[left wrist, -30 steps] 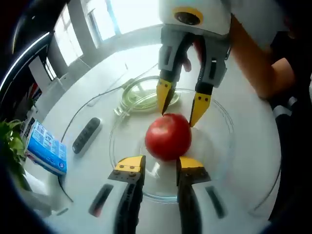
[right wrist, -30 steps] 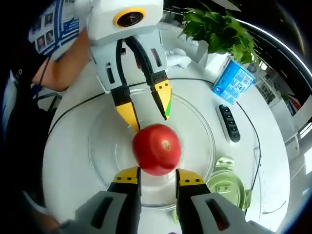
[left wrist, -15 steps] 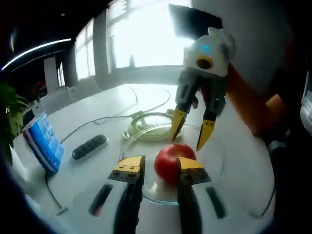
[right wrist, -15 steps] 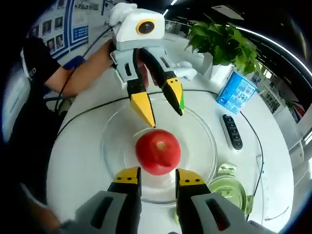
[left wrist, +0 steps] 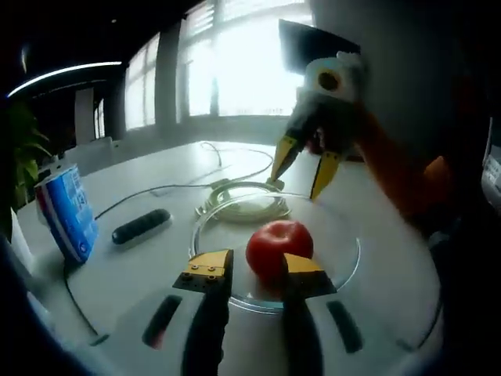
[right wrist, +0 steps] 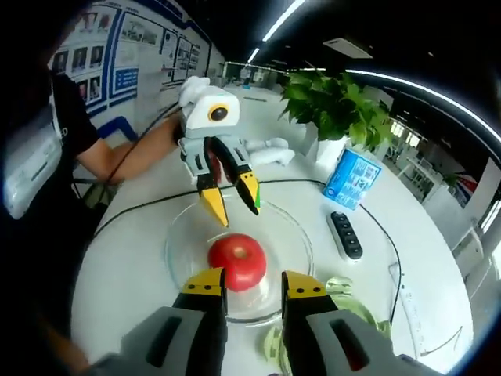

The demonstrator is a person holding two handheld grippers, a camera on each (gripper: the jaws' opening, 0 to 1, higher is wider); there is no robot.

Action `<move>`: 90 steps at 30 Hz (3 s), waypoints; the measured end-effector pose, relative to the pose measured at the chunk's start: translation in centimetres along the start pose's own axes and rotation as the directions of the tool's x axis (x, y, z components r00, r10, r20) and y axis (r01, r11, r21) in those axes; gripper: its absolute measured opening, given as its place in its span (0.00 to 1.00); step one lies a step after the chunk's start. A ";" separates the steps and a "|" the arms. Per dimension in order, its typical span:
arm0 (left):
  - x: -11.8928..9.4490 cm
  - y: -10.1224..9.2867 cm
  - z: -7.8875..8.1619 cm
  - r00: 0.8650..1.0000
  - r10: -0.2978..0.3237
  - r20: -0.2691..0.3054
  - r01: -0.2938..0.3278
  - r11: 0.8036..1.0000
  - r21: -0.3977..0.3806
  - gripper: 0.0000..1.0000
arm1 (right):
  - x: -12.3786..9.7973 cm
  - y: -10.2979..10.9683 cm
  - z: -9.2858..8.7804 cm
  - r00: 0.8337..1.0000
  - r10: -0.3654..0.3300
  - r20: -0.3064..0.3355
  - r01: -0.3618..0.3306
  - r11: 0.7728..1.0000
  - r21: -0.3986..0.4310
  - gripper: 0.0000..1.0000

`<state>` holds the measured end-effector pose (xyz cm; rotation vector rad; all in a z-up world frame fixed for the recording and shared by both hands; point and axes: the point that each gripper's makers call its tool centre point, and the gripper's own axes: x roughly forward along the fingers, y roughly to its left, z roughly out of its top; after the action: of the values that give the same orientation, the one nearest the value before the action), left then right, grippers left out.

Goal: Pick up the tomato from the tabletop place it into the food storage container close the lid and lock the latches

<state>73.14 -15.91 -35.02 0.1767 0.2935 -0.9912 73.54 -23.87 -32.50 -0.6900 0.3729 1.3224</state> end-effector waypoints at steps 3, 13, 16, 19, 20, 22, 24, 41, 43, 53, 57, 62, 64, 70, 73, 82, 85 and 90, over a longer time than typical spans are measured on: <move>0.1 0.0 0.0 1.000 0.005 -0.001 -0.005 1.000 0.003 0.15 | -1.1 -1.0 0.3 0.998 -0.056 0.028 0.055 0.998 0.033 0.21; -0.1 0.0 -0.1 1.000 0.006 -0.004 -0.006 1.000 0.030 0.15 | -0.9 0.2 -0.8 1.000 0.015 0.011 -0.015 1.000 0.014 0.21; -0.1 0.0 -0.1 1.000 0.002 0.001 -0.002 1.000 0.028 0.15 | -0.8 0.2 -1.1 1.000 0.028 0.007 -0.028 0.999 0.018 0.21; -0.1 0.0 -0.1 1.000 0.002 0.001 -0.002 1.000 0.027 0.15 | -0.7 0.0 -1.5 1.000 0.024 -0.006 -0.023 1.000 0.019 0.20; -0.1 0.0 -0.1 1.000 0.002 0.001 -0.002 1.000 0.026 0.15 | -0.7 0.0 -1.5 1.000 0.021 -0.007 -0.020 1.000 0.012 0.20; -0.1 0.0 -0.1 1.000 0.001 0.001 -0.001 1.000 0.027 0.15 | -0.7 -0.1 -1.5 1.000 0.026 0.002 -0.026 1.000 0.011 0.20; -0.1 0.0 -0.1 1.000 0.002 0.002 -0.002 1.000 0.025 0.15 | -0.8 -0.3 -1.4 1.000 0.018 0.015 -0.018 1.000 0.000 0.20; 0.0 0.0 0.0 1.000 0.008 0.006 -0.008 0.999 0.033 0.14 | -5.2 -6.0 -7.9 0.953 -0.248 -0.176 0.274 0.951 0.145 0.20; 0.1 0.0 0.0 1.000 0.009 0.005 -0.009 0.999 0.036 0.15 | -5.7 -6.8 -9.0 0.935 -0.284 -0.214 0.321 0.932 0.166 0.20; 0.2 0.0 0.0 1.000 0.011 0.006 -0.011 0.999 0.039 0.15 | -7.0 -10.1 -13.3 0.866 -0.377 -0.328 0.479 0.814 0.328 0.20; 0.2 -0.1 0.0 1.000 0.012 0.005 -0.012 0.999 0.041 0.15 | -7.9 -10.5 -16.9 0.837 -0.351 -0.420 0.530 0.711 0.463 0.18; 0.2 0.0 0.0 1.000 0.015 0.003 -0.015 0.999 0.046 0.15 | -7.5 -10.1 -18.9 0.858 -0.297 -0.418 0.507 0.616 0.602 0.17; 0.2 0.0 0.0 1.000 0.017 0.003 -0.017 0.999 0.050 0.15 | -7.4 -9.9 -19.7 0.859 -0.283 -0.426 0.506 0.595 0.625 0.16; 0.2 0.0 -0.1 1.000 0.019 0.003 -0.019 0.998 0.052 0.15 | -6.3 -8.5 -20.1 0.885 -0.215 -0.412 0.456 0.576 0.679 0.13; 0.2 0.0 -0.1 1.000 0.019 0.004 -0.019 0.998 0.053 0.15 | -5.9 -8.6 -20.1 0.896 -0.207 -0.392 0.439 0.536 0.721 0.11; 0.2 0.1 -0.1 1.000 0.018 0.006 -0.019 0.998 0.052 0.15 | -4.6 -9.7 -20.5 0.926 -0.195 -0.323 0.372 0.323 0.870 0.05; 0.2 0.1 0.0 1.000 0.018 0.007 -0.018 0.999 0.050 0.15 | -4.5 -10.0 -20.4 0.933 -0.181 -0.311 0.352 0.283 0.892 0.00; 0.2 0.2 -0.1 1.000 0.018 0.007 -0.019 0.999 0.051 0.15 | -5.1 -10.1 -19.5 0.946 -0.166 -0.280 0.317 0.272 0.909 0.00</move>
<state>73.40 -15.98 -35.14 0.2221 0.2605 -0.9814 84.67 -41.32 -41.49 0.2279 1.0225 0.5243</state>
